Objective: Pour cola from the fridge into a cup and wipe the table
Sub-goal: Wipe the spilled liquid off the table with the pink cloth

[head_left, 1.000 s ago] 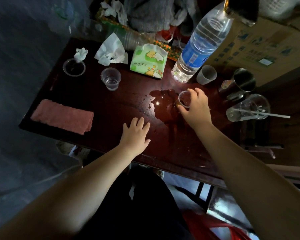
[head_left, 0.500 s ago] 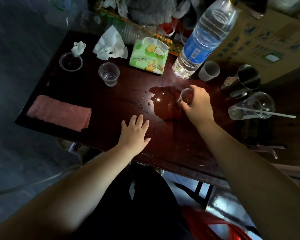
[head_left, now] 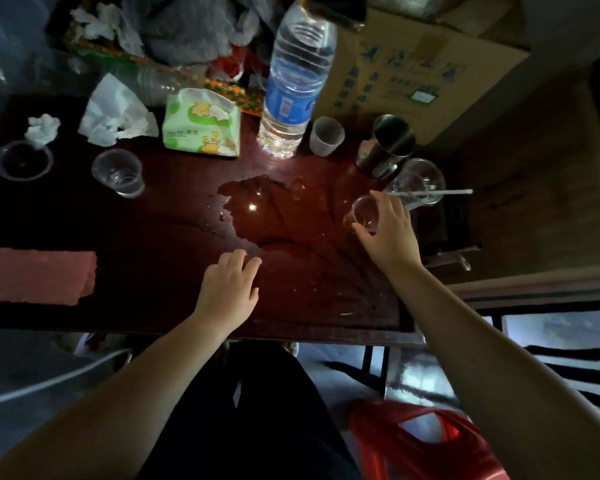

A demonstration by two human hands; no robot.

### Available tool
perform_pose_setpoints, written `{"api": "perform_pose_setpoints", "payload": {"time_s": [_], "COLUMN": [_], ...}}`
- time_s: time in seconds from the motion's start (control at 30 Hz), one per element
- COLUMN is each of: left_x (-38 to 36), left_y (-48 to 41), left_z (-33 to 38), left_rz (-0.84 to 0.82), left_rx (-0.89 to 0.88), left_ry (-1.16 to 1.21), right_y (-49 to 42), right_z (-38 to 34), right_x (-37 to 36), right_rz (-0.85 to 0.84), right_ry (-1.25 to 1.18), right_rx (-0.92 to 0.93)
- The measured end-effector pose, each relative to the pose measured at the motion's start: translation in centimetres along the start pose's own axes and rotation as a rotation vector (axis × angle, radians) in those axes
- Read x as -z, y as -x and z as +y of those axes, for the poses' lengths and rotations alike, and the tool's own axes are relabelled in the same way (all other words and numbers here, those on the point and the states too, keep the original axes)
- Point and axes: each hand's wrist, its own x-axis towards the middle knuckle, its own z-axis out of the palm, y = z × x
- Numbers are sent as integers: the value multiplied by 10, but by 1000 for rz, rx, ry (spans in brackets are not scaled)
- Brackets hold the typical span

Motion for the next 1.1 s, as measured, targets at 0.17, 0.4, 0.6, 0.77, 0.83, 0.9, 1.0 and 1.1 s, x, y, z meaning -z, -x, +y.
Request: {"api": "perform_pose_setpoints", "payload": {"time_s": [0.17, 0.4, 0.6, 0.77, 0.83, 0.9, 1.0, 1.1], "left_x": [-8, -15, -18, -20, -21, -20, -17, -11], "left_y": [-3, -2, 0, 1, 1, 1, 2, 7], "left_z": [10, 9, 8, 8, 8, 9, 8, 2], "left_rz": [-74, -75, -57, -33, -30, -32, -35, -25], "left_rx": [-16, -26, -29, -36, -32, -29, -32, -16], "left_ry": [-15, -49, -63, -67, -64, -55, -16, 53], "right_y": [15, 15, 13, 13, 14, 17, 27, 45], "right_z": [38, 69, 80, 84, 84, 81, 65, 26], "right_x": [6, -2, -11, -11, -10, -9, -8, -23], "right_rz": [16, 10, 17, 17, 11, 39, 178, 148], "right_ry": [-12, -16, -24, -28, -28, -2, 21, -54], "right_rx": [-112, -234, -262, -246, -252, -245, -110, 96]}}
